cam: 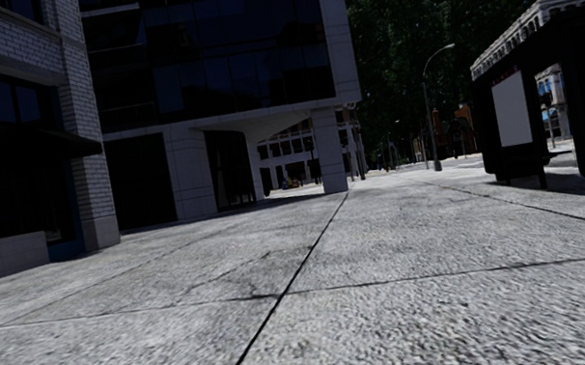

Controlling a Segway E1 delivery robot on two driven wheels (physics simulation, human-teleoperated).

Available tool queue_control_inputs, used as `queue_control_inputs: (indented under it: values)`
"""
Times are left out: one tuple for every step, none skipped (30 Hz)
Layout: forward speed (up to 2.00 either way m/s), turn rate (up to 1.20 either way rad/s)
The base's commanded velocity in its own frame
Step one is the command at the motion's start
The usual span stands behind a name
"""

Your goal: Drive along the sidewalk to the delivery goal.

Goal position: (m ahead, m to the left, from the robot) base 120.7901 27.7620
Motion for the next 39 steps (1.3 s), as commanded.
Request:
queue_control_inputs:
  values:
    - [2.0,0.0]
    - [2.0,0.0]
    - [2.0,0.0]
    - [2.0,0.0]
    - [2.0,0.0]
    - [2.0,0.0]
    - [2.0,0.04]
    - [2.0,0.1]
    - [2.0,0.11]
    - [2.0,0.11]
    - [2.0,0.12]
    - [2.0,0.12]
    - [2.0,0.12]
    - [2.0,0.12]
    - [2.0,0.12]
    - [2.0,0.12]
    - [2.0,0.12]
    - [2.0,0.12]
    - [2.0,0.12]
    - [2.0,0.12]
    - [2.0,0.12]
    - [2.0,0.12]
    - [2.0,0.12]
    - [2.0,0.12]
    - [2.0,0.13]
    - [2.0,0.14]
    - [2.0,0.15]
    - [2.0,0.15]
    - [2.0,0.18]
    - [2.0,0.2]
    - [2.0,0.2]
    - [2.0,0.2]
    - [2.0,0.2]
    - [2.0,0.2]
    - [2.0,0.2]
    - [2.0,0.2]
    - [2.0,0.2]
    - [2.0,0.2]
    - [2.0,0.2]
